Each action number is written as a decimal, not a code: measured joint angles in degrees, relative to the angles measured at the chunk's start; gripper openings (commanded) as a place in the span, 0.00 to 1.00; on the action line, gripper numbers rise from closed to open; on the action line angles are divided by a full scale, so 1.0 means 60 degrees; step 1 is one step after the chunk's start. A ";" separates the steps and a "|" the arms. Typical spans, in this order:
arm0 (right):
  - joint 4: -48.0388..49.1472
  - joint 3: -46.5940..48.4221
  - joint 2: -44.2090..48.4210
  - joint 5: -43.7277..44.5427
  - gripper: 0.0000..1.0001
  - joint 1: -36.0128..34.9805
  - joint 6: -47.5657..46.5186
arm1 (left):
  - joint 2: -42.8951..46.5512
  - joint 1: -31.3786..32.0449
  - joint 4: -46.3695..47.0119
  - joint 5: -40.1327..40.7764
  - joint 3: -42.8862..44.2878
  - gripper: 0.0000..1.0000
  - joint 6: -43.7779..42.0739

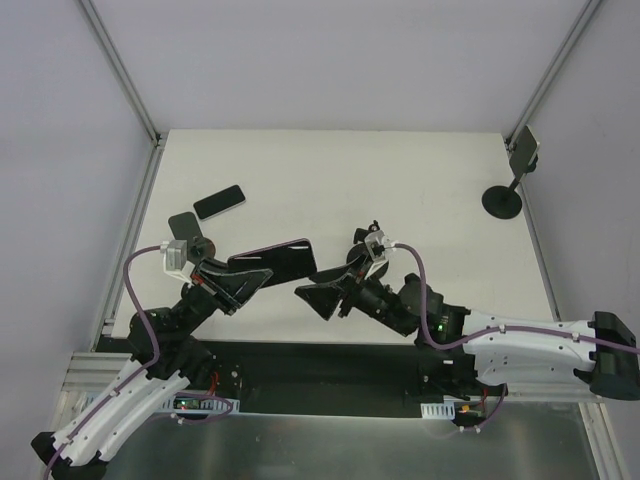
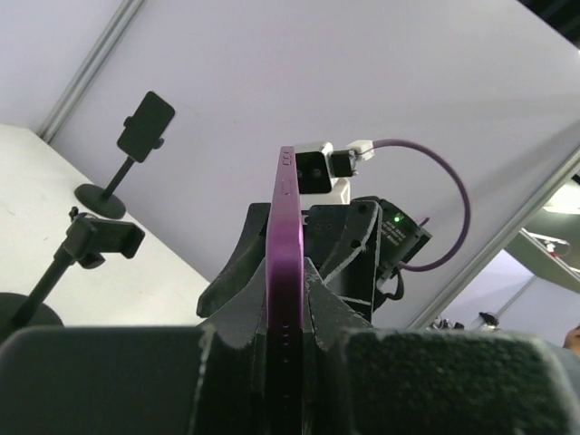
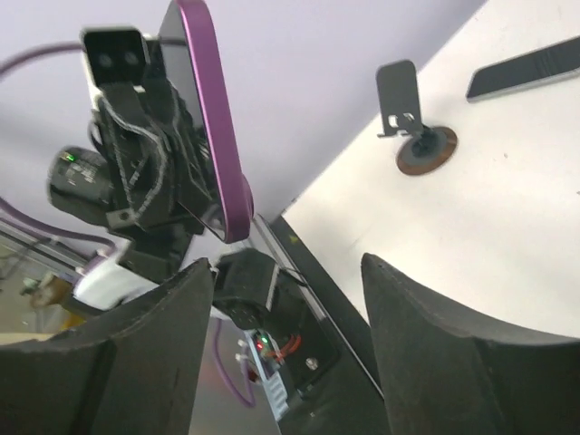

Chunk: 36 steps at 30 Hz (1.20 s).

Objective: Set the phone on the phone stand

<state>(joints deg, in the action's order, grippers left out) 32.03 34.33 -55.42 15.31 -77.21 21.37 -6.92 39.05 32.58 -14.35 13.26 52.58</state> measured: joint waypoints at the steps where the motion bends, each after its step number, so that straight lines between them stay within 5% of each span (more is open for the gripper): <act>1: 0.0328 -0.0142 0.0029 -0.0018 0.64 0.0044 0.0044 | 0.0004 0.0000 0.0168 0.0000 -0.0062 0.00 0.0113; 10: 0.1905 -0.0295 -0.0080 -0.0506 0.46 0.0178 0.0106 | -0.0044 0.0000 0.0907 0.0007 -0.0681 0.00 0.0707; 15: 0.2146 -0.0226 -0.0350 -0.0780 0.20 0.0503 0.0382 | -0.0044 0.0000 0.1064 0.0033 -0.0688 0.00 0.0958; 18: 0.2251 -0.0084 -0.0525 -0.0925 0.26 0.0674 0.0823 | -0.0029 0.0000 0.0882 0.0328 -0.0685 0.00 0.1421; 20: 0.2266 0.0026 -0.0656 -0.0973 0.40 0.0769 0.1075 | -0.0007 0.0000 0.0688 0.0506 -0.0637 0.00 0.1683; 24: 0.2306 0.0229 -0.0958 -0.0962 0.44 0.0911 0.1453 | -0.0058 0.0000 -0.0095 0.0645 -0.0444 0.00 0.2047; 29: 0.2393 0.0463 -0.1501 -0.1177 0.01 0.1198 0.1909 | -0.0149 0.0000 -0.0616 0.0681 -0.0219 0.00 0.2328; 30: 0.2550 0.0481 -0.1585 -0.1209 0.01 0.1242 0.2106 | -0.0142 0.0000 -0.0674 0.0696 -0.0200 0.00 0.2412; 31: 0.2674 0.0510 -0.1614 -0.1297 0.01 0.1279 0.2419 | -0.0131 -0.0004 -0.0696 0.0725 -0.0182 0.07 0.2528; 32: 0.2718 0.0539 -0.1628 -0.1366 0.01 0.1308 0.2623 | -0.0106 -0.0004 -0.0750 0.0736 -0.0095 0.29 0.2572; 36: 0.2725 0.0597 -0.1668 -0.1781 0.01 0.1552 0.3089 | 0.0022 0.0000 -0.2171 0.0750 0.0670 0.74 0.2233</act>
<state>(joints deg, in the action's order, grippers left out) 48.38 37.91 -65.43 4.62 -67.90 39.90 -6.79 39.05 19.55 -9.85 17.28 65.98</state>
